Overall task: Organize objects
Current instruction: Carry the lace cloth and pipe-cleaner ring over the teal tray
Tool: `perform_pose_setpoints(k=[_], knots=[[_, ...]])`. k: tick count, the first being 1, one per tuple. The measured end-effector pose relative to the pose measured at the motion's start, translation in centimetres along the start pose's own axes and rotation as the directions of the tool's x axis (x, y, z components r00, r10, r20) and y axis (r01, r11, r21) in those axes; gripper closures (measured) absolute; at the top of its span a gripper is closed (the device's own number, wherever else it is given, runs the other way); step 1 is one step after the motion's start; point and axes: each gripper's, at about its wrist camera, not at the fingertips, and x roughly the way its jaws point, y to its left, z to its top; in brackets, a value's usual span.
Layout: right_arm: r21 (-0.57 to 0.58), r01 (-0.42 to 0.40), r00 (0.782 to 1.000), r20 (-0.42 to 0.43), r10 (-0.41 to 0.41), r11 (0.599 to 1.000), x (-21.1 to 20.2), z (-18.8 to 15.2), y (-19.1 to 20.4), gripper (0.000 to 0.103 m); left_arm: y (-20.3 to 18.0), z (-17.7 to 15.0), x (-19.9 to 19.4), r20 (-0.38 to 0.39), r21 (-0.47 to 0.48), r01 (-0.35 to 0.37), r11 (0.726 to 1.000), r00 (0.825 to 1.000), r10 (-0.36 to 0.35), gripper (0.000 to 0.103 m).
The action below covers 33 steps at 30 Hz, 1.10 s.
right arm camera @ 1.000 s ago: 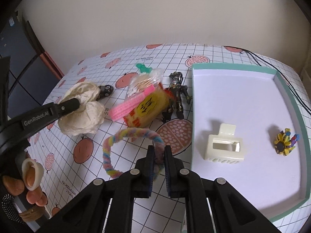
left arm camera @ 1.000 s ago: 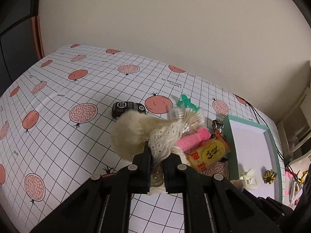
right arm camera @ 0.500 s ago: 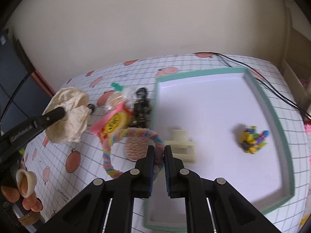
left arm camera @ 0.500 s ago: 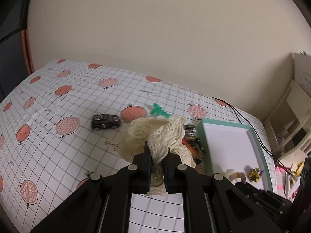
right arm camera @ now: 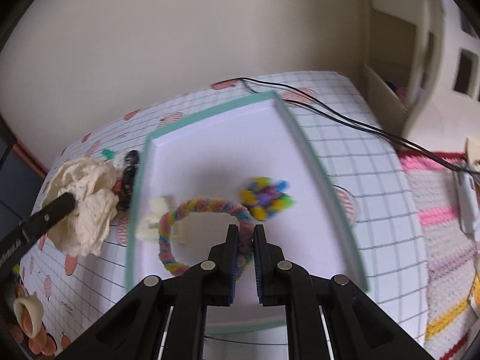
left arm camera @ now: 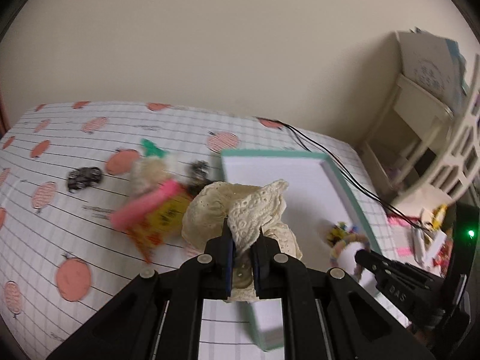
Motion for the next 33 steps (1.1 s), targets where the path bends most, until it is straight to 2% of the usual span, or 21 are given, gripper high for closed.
perform_pose_setpoints(k=[6, 11, 13, 17, 21, 26, 29, 33], knots=[[0.05, 0.042, 0.999, -0.026, -0.041, 0.998, 0.4, -0.3, -3.1, 0.093, -3.3, -0.9, 0.5, -0.025, 0.086, 0.04, 0.995, 0.999, -0.038, 0.093], [0.06, 0.056, 0.997, -0.059, -0.053, 0.997, 0.9, -0.6, -3.6, 0.093, -4.8, -1.5, 1.8, -0.087, 0.127, 0.078, 0.989, 0.994, -0.067, 0.093], [0.042, 0.073, 0.994, -0.08, -0.069, 0.996, 1.2, -0.9, -3.3, 0.093, -5.2, -1.8, 2.2, -0.106, 0.154, 0.07, 0.986, 0.993, -0.054, 0.092], [-0.001, 0.094, 0.99, -0.107, -0.094, 0.996, 1.9, -1.1, -2.4, 0.093, -5.5, -2.5, 3.7, -0.183, 0.185, 0.079, 0.98, 0.982, -0.044, 0.092], [-0.006, 0.1, 0.986, -0.134, -0.1, 0.995, 2.6, -1.4, -2.2, 0.093, -5.6, -3.4, 4.6, -0.254, 0.196, 0.117, 0.974, 0.965, -0.065, 0.092], [-0.032, 0.118, 0.978, -0.172, -0.122, 0.992, 3.4, -1.8, -1.8, 0.093, -5.6, -5.0, 6.5, -0.338, 0.24, 0.081, 0.967, 0.941, 0.005, 0.092], [-0.044, 0.123, 0.974, -0.185, -0.13, 0.991, 3.6, -1.9, -1.7, 0.093, -5.4, -5.7, 7.4, -0.363, 0.258, 0.06, 0.964, 0.931, 0.039, 0.091], [-0.051, 0.127, 0.974, -0.185, -0.134, 0.991, 3.6, -2.1, -1.7, 0.092, -4.9, -5.8, 7.6, -0.37, 0.236, 0.068, 0.969, 0.929, 0.025, 0.09]])
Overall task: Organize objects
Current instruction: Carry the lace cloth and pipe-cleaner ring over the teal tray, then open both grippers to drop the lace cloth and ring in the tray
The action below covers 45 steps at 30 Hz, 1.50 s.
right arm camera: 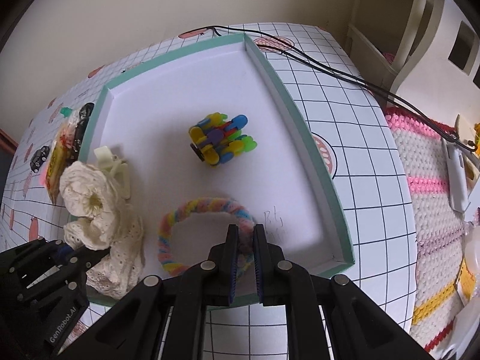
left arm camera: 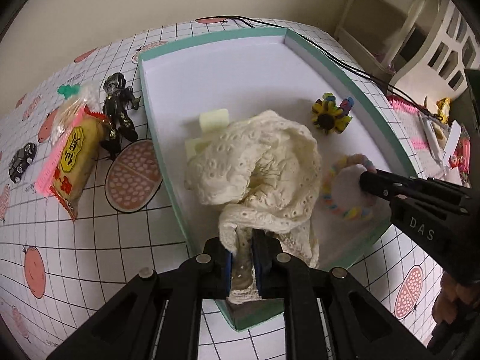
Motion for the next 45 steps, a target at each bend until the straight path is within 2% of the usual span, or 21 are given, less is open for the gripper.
perform_pose_setpoints(k=[4, 9, 12, 14, 15, 22, 30, 32, 34, 35, 37, 40, 43, 45], knots=[[0.0, -0.001, 1.0, 0.003, 0.001, 1.0, -0.1, 0.0, -0.1, 0.091, 0.3, -0.1, -0.1, -0.003, -0.017, 0.019, 1.0, 1.0, -0.019, 0.09], [0.002, -0.005, 1.0, 0.02, 0.005, 1.0, -0.2, 0.2, 0.0, 0.09, 0.4, 0.1, -0.4, -0.001, -0.032, 0.049, 0.998, 0.999, -0.049, 0.083], [0.01, -0.005, 0.999, 0.036, 0.005, 1.0, -0.5, 0.3, -0.1, 0.087, 0.5, 0.1, -0.9, 0.003, -0.037, 0.071, 0.997, 0.997, -0.071, 0.074], [0.018, -0.021, 0.999, 0.044, 0.02, 1.0, -0.7, 0.3, -0.3, 0.08, 0.4, 0.4, -1.5, 0.016, -0.036, 0.079, 0.996, 0.997, -0.079, 0.058], [0.018, -0.02, 0.999, 0.048, 0.02, 1.0, -0.8, 0.3, -0.4, 0.073, 0.5, 0.5, -1.8, 0.025, -0.036, 0.077, 0.996, 0.997, -0.077, 0.056], [0.034, -0.036, 0.994, 0.102, 0.032, 0.999, -1.7, 0.7, -0.6, 0.071, 2.2, 1.1, -4.1, 0.117, -0.083, 0.107, 0.991, 0.988, -0.097, 0.056], [0.001, -0.056, 0.99, 0.131, 0.055, 0.998, -2.1, 0.9, 0.2, 0.071, 4.9, 1.0, -5.1, 0.193, -0.19, 0.079, 0.979, 0.98, -0.042, 0.056], [-0.009, -0.061, 0.989, 0.134, 0.061, 0.998, -2.0, 0.9, 0.5, 0.07, 5.5, 0.9, -5.0, 0.195, -0.215, 0.066, 0.974, 0.981, -0.024, 0.051], [-0.019, -0.071, 0.988, 0.139, 0.073, 0.997, -2.0, 0.8, 0.8, 0.054, 6.2, 0.9, -4.7, 0.19, -0.24, 0.046, 0.97, 0.982, 0.0, 0.042], [-0.024, -0.074, 0.987, 0.142, 0.076, 0.997, -2.0, 0.8, 1.0, 0.051, 6.5, 0.7, -4.7, 0.187, -0.249, 0.035, 0.968, 0.982, 0.012, 0.035], [-0.036, -0.078, 0.985, 0.151, 0.083, 0.996, -2.1, 0.8, 1.3, 0.042, 7.1, 0.4, -4.5, 0.174, -0.268, 0.018, 0.963, 0.984, 0.03, 0.031], [-0.047, -0.086, 0.982, 0.164, 0.092, 0.995, -2.2, 0.8, 1.7, 0.035, 8.3, 0.0, -4.1, 0.172, -0.31, 0.002, 0.951, 0.984, 0.054, 0.017], [-0.052, -0.084, 0.981, 0.172, 0.091, 0.995, -2.2, 0.8, 1.9, 0.026, 9.2, -0.4, -4.2, 0.185, -0.348, -0.007, 0.938, 0.98, 0.076, 0.014], [-0.052, -0.085, 0.98, 0.174, 0.093, 0.995, -2.2, 0.7, 1.9, 0.02, 9.8, -0.6, -4.2, 0.197, -0.37, -0.01, 0.929, 0.976, 0.089, 0.004]])
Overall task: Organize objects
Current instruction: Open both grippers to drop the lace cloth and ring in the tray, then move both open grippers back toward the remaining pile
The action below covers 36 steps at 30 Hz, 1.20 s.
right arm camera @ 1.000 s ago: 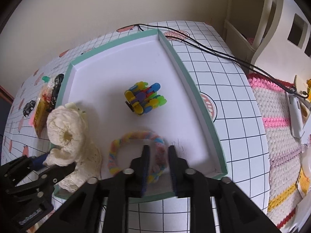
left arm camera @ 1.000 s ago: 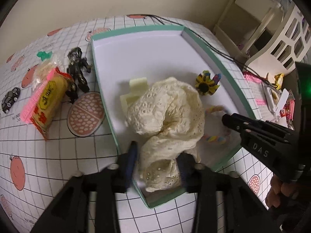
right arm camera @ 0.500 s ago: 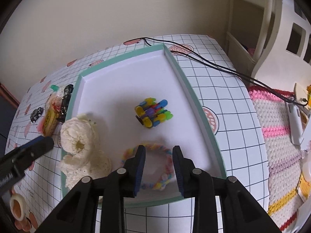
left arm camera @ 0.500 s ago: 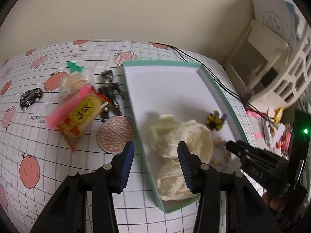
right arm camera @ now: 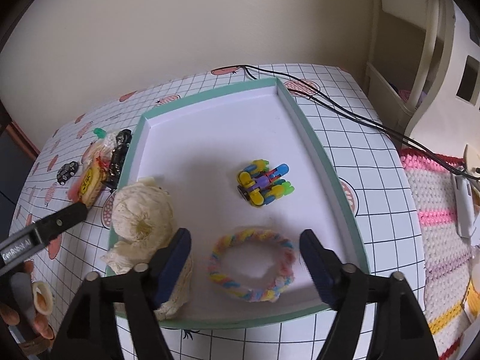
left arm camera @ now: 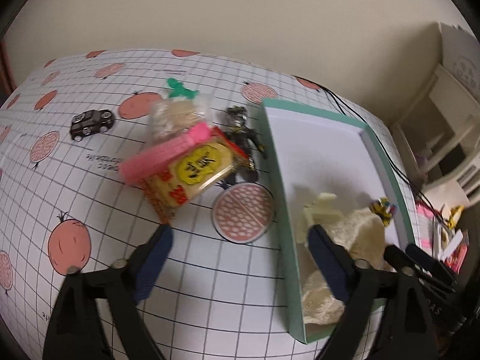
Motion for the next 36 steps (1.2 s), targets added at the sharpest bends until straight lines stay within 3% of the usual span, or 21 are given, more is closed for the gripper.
perform_pose_setpoints(k=[1, 7, 22, 28, 32, 36], knots=[[0.0, 0.001, 1.0, 0.002, -0.001, 1.0, 0.0, 0.0, 0.0, 0.016, 0.2, 0.1, -0.1, 0.009, -0.008, -0.004, 1.0, 1.0, 0.004, 0.0], [0.01, -0.001, 1.0, 0.02, 0.001, 1.0, -0.2, 0.0, -0.2, 0.0, 1.4, 0.3, -0.5, 0.053, -0.062, -0.017, 0.998, 0.998, 0.02, 0.0], [0.012, 0.025, 0.999, 0.033, -0.025, 1.0, -0.2, 0.0, -0.4, 0.0, 2.0, 0.4, -0.6, 0.068, -0.078, -0.014, 0.997, 0.997, 0.02, 0.0], [0.055, 0.054, 0.985, 0.158, -0.062, 0.997, -2.7, 1.0, -0.5, 0.0, 2.7, 0.9, -1.4, 0.1, -0.094, -0.001, 0.996, 0.995, 0.01, 0.0], [0.055, 0.004, 0.964, 0.264, -0.018, 0.998, -4.8, 1.8, 0.9, 0.0, 3.9, 1.5, -2.5, 0.154, -0.108, -0.001, 0.994, 0.988, 0.017, 0.0], [0.023, -0.039, 0.959, 0.282, 0.031, 0.999, -4.9, 2.3, 3.5, 0.0, 5.8, 2.0, -3.4, 0.186, -0.117, -0.034, 0.993, 0.981, 0.056, 0.0]])
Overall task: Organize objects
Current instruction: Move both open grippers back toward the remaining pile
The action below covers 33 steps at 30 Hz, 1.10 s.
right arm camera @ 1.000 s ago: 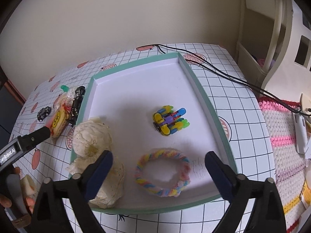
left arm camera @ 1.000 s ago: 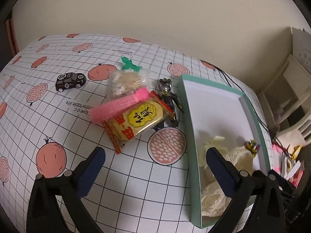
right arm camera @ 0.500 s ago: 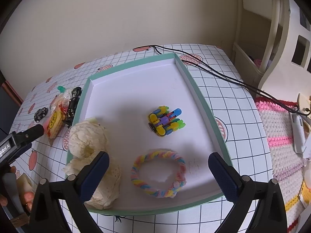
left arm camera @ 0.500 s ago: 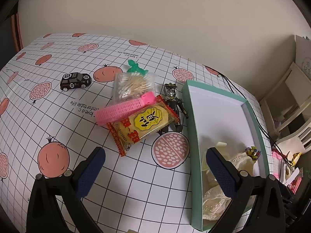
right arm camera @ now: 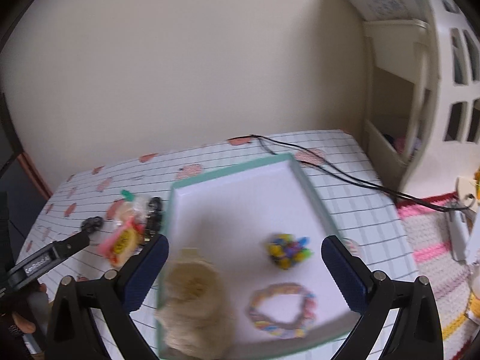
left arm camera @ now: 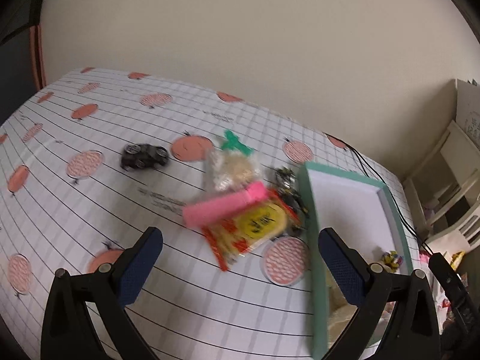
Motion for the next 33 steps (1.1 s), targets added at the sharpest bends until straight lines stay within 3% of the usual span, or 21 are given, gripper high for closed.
perform_pose_setpoints(k=[8, 17, 21, 25, 33], knots=[[-0.023, -0.12, 0.993, -0.025, 0.119, 0.993, 1.8, -0.4, 6.6, 0.0, 5.9, 1.2, -0.5, 0.012, -0.109, -0.057, 0.992, 0.998, 0.059, 0.0], [-0.05, -0.171, 0.979, -0.118, 0.164, 0.984, 3.8, 0.0, 12.6, 0.006, 10.0, 2.7, -0.1, -0.044, -0.17, -0.112, 0.979, 0.993, 0.106, 0.0], [-0.065, -0.162, 0.975, -0.167, 0.149, 0.985, 5.3, 0.3, 14.7, 0.011, 10.0, 3.8, 0.2, -0.077, -0.172, -0.112, 0.979, 0.992, 0.1, 0.0], [-0.02, -0.149, 0.962, -0.237, 0.14, 0.989, 7.8, 0.2, 15.7, 0.017, 9.8, 5.0, 0.5, -0.094, -0.166, -0.159, 0.973, 0.985, 0.145, 0.0], [0.066, -0.12, 0.93, -0.343, 0.136, 0.991, 12.5, -1.0, 16.9, 0.028, 12.2, 5.2, 4.2, -0.184, -0.303, -0.158, 0.94, 0.977, 0.105, 0.0]])
